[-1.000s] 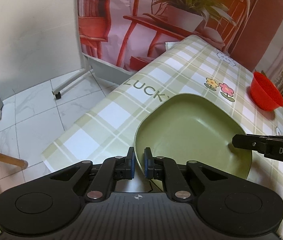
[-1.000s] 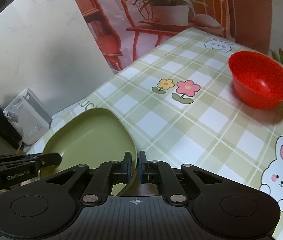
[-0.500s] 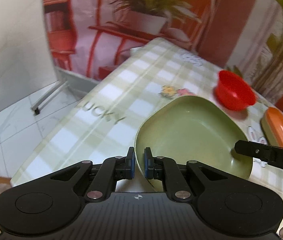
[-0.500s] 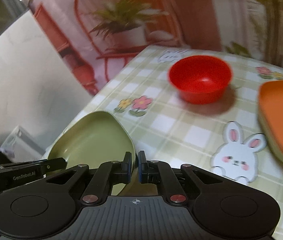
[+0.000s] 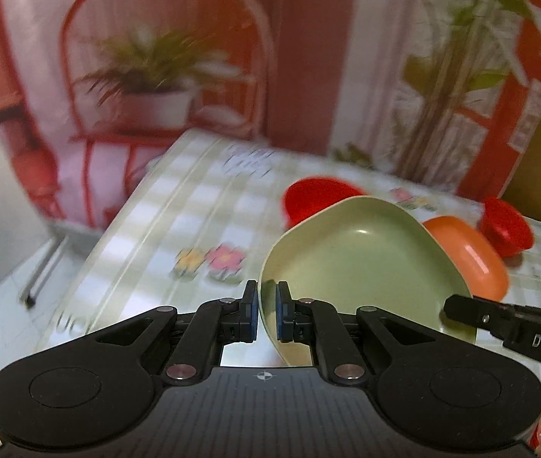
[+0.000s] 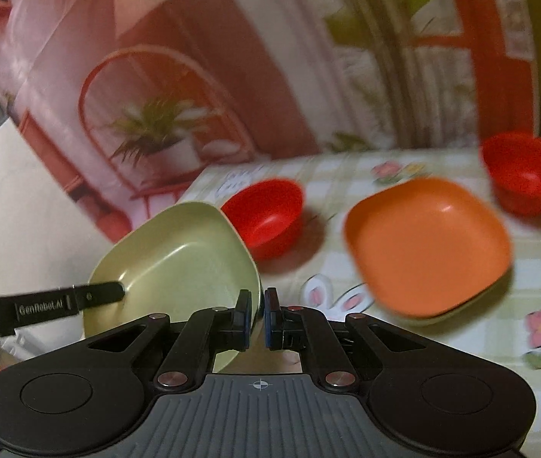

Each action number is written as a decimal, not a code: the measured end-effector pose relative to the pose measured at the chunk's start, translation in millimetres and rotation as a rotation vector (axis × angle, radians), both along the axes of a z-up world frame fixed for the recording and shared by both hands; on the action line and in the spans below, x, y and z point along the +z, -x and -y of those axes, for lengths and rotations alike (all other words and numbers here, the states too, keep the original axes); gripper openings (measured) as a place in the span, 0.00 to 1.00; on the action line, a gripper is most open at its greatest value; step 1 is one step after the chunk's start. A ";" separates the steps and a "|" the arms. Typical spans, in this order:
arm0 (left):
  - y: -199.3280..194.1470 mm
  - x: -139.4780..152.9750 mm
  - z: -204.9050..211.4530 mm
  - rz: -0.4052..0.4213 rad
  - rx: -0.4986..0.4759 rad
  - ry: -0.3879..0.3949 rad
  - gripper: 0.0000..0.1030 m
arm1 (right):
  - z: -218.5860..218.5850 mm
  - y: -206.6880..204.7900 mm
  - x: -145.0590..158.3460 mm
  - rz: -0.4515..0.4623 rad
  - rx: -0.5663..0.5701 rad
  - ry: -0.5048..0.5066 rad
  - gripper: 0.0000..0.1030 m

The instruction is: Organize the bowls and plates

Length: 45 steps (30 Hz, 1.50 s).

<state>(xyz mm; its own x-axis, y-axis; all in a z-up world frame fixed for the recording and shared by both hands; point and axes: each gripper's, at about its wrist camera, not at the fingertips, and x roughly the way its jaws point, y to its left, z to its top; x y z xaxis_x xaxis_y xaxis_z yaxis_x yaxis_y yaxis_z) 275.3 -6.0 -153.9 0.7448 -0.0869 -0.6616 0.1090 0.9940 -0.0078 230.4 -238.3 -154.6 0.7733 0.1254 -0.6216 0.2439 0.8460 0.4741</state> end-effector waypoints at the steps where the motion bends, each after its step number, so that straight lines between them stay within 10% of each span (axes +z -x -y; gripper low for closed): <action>1: -0.6 4.8 6.9 0.016 -0.017 -0.008 0.10 | 6.2 4.0 2.3 0.010 -0.015 -0.002 0.06; 11: -23.1 34.4 80.3 0.095 -0.185 -0.084 0.10 | 54.0 32.5 13.8 0.074 -0.162 0.001 0.07; 45: -95.9 -25.9 165.3 0.005 -0.339 -0.037 0.10 | 138.1 25.2 -27.6 -0.064 -0.310 0.043 0.07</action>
<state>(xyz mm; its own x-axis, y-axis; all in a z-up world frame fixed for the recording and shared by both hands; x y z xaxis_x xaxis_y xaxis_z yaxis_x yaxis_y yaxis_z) 371.2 -171.3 -179.8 0.6807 -0.3067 -0.6653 0.4337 0.9006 0.0286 205.3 -376.4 -182.2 0.7299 -0.1372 -0.6696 0.5211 0.7457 0.4152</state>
